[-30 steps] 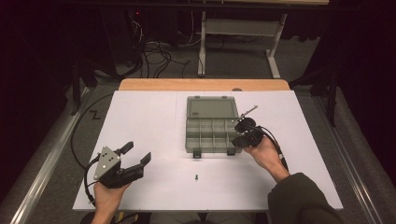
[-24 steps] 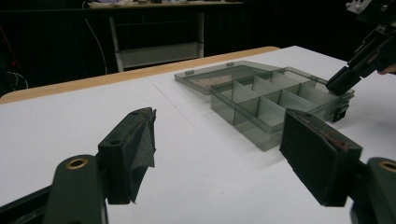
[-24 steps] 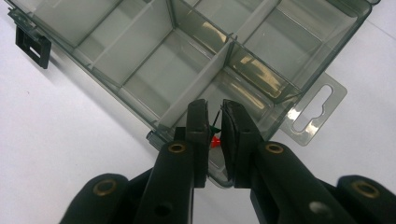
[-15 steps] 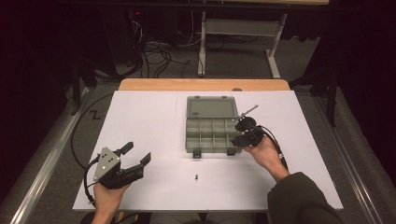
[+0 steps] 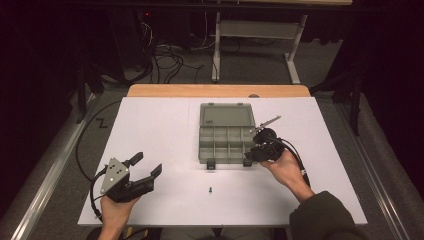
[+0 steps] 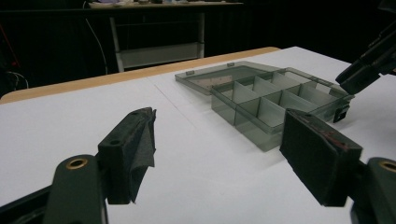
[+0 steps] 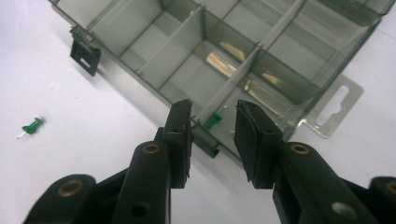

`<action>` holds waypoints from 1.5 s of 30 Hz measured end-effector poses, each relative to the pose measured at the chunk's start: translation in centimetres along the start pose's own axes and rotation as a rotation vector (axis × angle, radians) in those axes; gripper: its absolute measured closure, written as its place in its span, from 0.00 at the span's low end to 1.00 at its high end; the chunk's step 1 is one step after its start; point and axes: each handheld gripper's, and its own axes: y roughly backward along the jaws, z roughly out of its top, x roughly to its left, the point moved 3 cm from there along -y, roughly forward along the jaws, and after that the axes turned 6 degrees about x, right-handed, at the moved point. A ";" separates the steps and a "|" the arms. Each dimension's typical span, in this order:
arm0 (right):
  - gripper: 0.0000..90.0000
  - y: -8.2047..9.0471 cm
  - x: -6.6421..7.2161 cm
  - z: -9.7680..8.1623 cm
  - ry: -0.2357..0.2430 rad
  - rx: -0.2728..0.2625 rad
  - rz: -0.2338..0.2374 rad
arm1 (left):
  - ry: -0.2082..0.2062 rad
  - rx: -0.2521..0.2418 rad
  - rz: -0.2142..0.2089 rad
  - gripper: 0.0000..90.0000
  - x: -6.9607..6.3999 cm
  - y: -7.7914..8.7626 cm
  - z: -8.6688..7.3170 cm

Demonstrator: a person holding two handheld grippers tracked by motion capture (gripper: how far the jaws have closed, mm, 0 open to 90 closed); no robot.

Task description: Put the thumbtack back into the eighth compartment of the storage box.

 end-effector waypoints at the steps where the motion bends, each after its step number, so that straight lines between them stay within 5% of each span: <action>1: 0.76 0.0 0.1 0.0 0.002 0.001 0.000 | 0.004 0.001 0.002 0.30 0.1 0.0 0.0; 17: 0.74 0.8 1.9 -0.5 0.030 -0.046 0.016 | 0.005 0.004 0.004 0.29 0.1 -0.1 0.0; 45: 0.75 -1.6 6.7 -0.9 0.101 0.002 0.116 | -0.005 0.008 0.008 0.29 0.2 -0.1 -0.1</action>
